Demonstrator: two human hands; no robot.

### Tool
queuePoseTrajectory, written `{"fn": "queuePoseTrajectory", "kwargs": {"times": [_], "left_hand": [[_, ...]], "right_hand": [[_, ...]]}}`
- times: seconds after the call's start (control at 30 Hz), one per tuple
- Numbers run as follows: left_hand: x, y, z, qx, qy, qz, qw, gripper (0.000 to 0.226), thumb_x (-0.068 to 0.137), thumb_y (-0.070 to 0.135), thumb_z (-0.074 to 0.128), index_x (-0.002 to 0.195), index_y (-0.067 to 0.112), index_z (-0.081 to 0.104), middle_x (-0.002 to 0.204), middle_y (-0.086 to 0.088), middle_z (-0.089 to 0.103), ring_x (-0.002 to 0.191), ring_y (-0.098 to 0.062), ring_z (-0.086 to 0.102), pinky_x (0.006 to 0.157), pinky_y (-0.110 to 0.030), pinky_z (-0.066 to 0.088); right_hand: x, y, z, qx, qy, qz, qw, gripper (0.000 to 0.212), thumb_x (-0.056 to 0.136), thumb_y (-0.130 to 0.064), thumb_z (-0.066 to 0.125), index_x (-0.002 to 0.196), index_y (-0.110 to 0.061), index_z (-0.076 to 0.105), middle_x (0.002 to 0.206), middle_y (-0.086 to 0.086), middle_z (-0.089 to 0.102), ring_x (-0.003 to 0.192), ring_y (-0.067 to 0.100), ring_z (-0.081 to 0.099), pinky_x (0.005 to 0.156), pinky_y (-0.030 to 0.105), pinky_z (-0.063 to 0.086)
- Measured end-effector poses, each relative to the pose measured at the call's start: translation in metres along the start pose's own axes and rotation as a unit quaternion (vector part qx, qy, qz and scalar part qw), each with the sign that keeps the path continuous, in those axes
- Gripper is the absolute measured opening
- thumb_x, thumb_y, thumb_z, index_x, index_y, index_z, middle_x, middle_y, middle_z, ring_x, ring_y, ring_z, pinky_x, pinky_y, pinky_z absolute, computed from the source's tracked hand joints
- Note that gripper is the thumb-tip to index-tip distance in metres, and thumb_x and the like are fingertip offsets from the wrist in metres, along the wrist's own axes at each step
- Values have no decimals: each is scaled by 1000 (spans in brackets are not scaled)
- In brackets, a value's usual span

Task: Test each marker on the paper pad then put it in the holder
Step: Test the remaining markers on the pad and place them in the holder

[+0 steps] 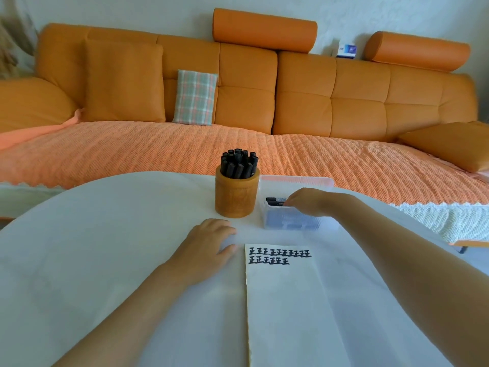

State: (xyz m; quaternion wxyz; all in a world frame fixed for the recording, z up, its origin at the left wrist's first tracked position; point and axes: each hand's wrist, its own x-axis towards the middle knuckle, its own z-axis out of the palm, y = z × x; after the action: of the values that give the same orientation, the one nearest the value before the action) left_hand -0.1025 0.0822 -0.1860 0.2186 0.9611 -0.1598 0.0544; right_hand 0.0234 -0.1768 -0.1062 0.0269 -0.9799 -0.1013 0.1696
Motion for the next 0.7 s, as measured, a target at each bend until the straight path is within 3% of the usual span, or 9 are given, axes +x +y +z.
{"fn": "queuePoseTrajectory", "kwargs": {"times": [0.1, 0.17, 0.23, 0.3, 0.4, 0.53, 0.63, 0.7], "left_hand": [[2, 3, 4, 32, 17, 10, 999, 44, 97, 45, 44, 138, 29, 48, 150, 12, 37, 140, -10, 28, 114, -31, 18], [4, 3, 5, 42, 22, 8, 999, 43, 97, 43, 46, 138, 30, 47, 150, 11, 36, 139, -11, 28, 114, -32, 19], [5, 2, 5, 47, 19, 4, 999, 43, 97, 43, 45, 139, 31, 46, 149, 12, 36, 139, -11, 28, 114, -32, 19], [5, 2, 5, 49, 14, 4, 999, 43, 98, 44, 44, 139, 31, 44, 148, 12, 36, 138, -11, 28, 115, -33, 19], [5, 4, 5, 45, 9, 3, 999, 42, 98, 42, 43, 138, 29, 45, 147, 11, 37, 137, -12, 29, 114, -33, 22], [5, 10, -1, 35, -1, -9, 999, 45, 98, 38, 44, 142, 28, 42, 150, 10, 39, 137, -15, 33, 112, -34, 26], [2, 20, -8, -1, 24, -12, 1000, 45, 98, 36, 47, 142, 31, 41, 144, 11, 46, 129, -16, 43, 104, -34, 37], [0, 29, -13, -44, 58, 0, 997, 42, 97, 34, 49, 139, 34, 42, 133, 16, 52, 120, -11, 50, 95, -33, 46]], "right_hand": [[13, 8, 2, -6, -17, -1, 1000, 51, 89, -25, 28, 121, -16, 67, 127, 6, 66, 111, 25, 61, 102, 40, 46], [4, -2, -1, 15, -16, -5, 1000, 45, 93, -18, 32, 117, -11, 69, 119, 9, 69, 91, 22, 58, 86, 29, 45], [-8, -10, -7, 34, 9, -19, 999, 36, 100, -10, 38, 117, -10, 70, 110, 4, 67, 85, 18, 53, 76, 25, 39], [-14, -9, -13, 83, 57, -21, 995, 26, 101, -25, 49, 113, -16, 71, 97, -3, 65, 77, 13, 54, 66, 24, 39], [-31, -10, -18, 87, 163, -34, 982, 36, 96, -54, 51, 92, -24, 71, 72, -4, 64, 61, 15, 53, 57, 27, 36], [-72, -22, -14, 53, 252, -80, 963, 34, 95, -59, 50, 84, -32, 68, 70, -8, 65, 63, 13, 58, 53, 27, 36], [-99, -25, 2, 91, 217, -133, 963, 23, 98, -49, 50, 93, -34, 67, 81, -10, 68, 75, 13, 62, 66, 34, 50], [-113, -25, 16, 99, 187, -150, 966, 21, 100, -42, 50, 97, -30, 67, 84, -10, 67, 78, 12, 61, 74, 35, 51]]}}
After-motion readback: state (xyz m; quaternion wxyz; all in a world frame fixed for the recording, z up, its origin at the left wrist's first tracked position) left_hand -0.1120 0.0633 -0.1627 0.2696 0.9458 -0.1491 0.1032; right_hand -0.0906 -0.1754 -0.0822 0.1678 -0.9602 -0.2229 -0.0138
